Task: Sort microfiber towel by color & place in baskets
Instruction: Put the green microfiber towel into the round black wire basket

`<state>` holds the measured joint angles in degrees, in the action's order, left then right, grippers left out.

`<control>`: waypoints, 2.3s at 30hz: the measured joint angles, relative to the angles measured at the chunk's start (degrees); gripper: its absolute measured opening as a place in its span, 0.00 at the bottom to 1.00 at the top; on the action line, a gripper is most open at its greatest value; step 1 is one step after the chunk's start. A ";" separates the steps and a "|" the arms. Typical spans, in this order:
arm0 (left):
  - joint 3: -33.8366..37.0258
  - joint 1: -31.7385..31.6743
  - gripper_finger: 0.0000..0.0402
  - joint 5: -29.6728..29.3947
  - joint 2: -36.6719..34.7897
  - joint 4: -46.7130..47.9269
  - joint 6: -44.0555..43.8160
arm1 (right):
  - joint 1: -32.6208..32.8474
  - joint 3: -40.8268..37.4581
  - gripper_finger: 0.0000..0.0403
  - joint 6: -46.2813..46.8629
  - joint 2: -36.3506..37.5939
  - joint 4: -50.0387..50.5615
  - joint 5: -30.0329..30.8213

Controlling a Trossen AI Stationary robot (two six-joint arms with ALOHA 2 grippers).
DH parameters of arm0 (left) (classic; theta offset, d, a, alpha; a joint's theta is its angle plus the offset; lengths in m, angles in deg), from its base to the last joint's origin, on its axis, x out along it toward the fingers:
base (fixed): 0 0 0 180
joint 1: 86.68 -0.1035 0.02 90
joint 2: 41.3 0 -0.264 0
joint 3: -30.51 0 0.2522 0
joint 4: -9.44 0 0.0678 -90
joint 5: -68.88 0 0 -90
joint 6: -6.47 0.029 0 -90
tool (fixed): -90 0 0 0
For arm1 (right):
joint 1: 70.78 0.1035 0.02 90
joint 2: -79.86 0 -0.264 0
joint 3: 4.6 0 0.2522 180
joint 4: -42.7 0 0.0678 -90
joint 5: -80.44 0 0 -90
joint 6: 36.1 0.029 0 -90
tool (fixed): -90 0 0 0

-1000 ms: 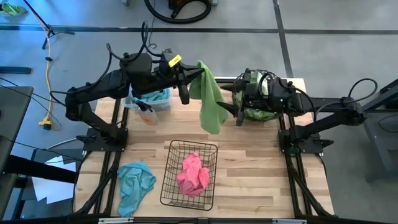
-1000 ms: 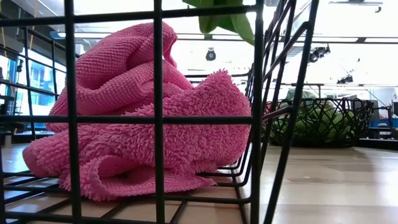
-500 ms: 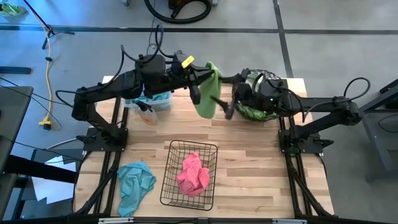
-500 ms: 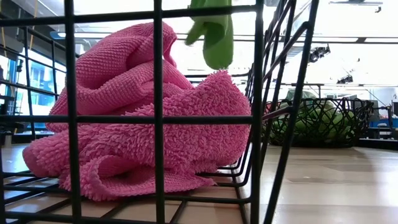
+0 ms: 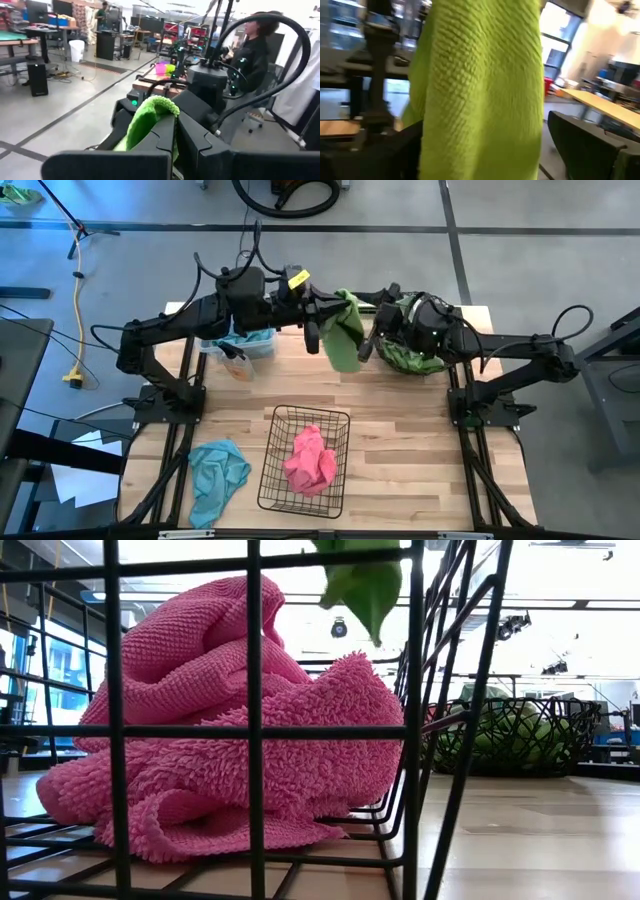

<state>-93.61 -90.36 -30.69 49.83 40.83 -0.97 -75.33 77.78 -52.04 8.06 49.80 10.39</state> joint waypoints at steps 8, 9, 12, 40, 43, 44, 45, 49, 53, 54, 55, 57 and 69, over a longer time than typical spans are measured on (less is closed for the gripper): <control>0.02 -0.84 0.00 0.24 1.00 -1.15 0.44 | 0.09 0.00 0.70 -0.92 -2.91 -1.45 -5.12; 0.02 -0.87 0.00 -0.07 1.11 -1.28 0.52 | 0.09 0.00 0.63 -0.81 -3.00 -1.24 -4.88; 0.02 -1.32 0.01 -1.85 1.11 -0.08 0.53 | 0.09 0.00 0.37 -0.65 -2.74 -0.68 -3.54; 35.99 -1.45 0.39 -10.77 -17.43 1.17 -8.93 | -22.54 -10.30 0.00 9.49 25.54 27.19 -1.18; 45.37 -0.61 0.39 -8.95 -21.29 -9.28 -10.76 | -25.85 -17.26 0.00 12.23 25.88 22.47 0.16; 47.70 -0.46 0.39 -8.88 -22.45 -12.01 -10.98 | -27.21 -18.66 0.00 13.32 25.45 21.76 1.31; 49.69 -0.30 0.39 -8.84 -23.58 -14.98 -10.95 | -28.67 -19.44 0.00 14.78 24.83 21.53 2.11; 54.67 -1.05 0.39 -9.09 -27.84 -23.88 -6.83 | -34.73 -20.37 0.00 19.73 20.26 21.96 1.78; 55.25 -4.65 0.39 -8.57 -31.89 -28.40 -1.21 | -40.83 -19.58 0.00 27.41 13.56 25.05 -4.44; 55.25 -5.74 0.39 -7.53 -32.96 -28.56 -0.32 | -42.03 -19.52 0.00 29.67 11.67 26.24 -6.44; 55.27 -6.94 0.39 -6.04 -34.09 -28.62 0.41 | -43.04 -19.52 0.00 31.96 9.77 27.83 -8.42; 55.27 -9.18 0.39 -2.57 -36.50 -28.47 0.96 | -44.45 -19.64 0.00 36.22 6.15 32.14 -11.96; 55.27 -17.74 0.39 9.02 -46.75 -27.83 0.63 | -45.00 -19.60 0.00 48.72 -12.24 42.80 -14.63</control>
<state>-38.34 -108.11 -21.67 3.08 13.00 -0.34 -120.34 58.18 -3.32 -4.17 92.60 -4.25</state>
